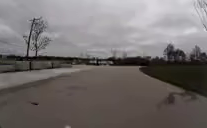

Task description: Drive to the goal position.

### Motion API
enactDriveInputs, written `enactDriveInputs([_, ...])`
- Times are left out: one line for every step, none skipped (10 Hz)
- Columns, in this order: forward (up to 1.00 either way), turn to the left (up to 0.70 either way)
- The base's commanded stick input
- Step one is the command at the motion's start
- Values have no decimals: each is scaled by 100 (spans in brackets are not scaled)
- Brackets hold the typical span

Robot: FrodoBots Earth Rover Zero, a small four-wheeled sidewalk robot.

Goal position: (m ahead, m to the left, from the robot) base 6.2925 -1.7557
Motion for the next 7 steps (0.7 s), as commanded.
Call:
enactDriveInputs([100, 0])
enactDriveInputs([100, 0])
enactDriveInputs([100, 0])
enactDriveInputs([100, 0])
enactDriveInputs([100, 0])
enactDriveInputs([100, 0])
enactDriveInputs([100, 0])
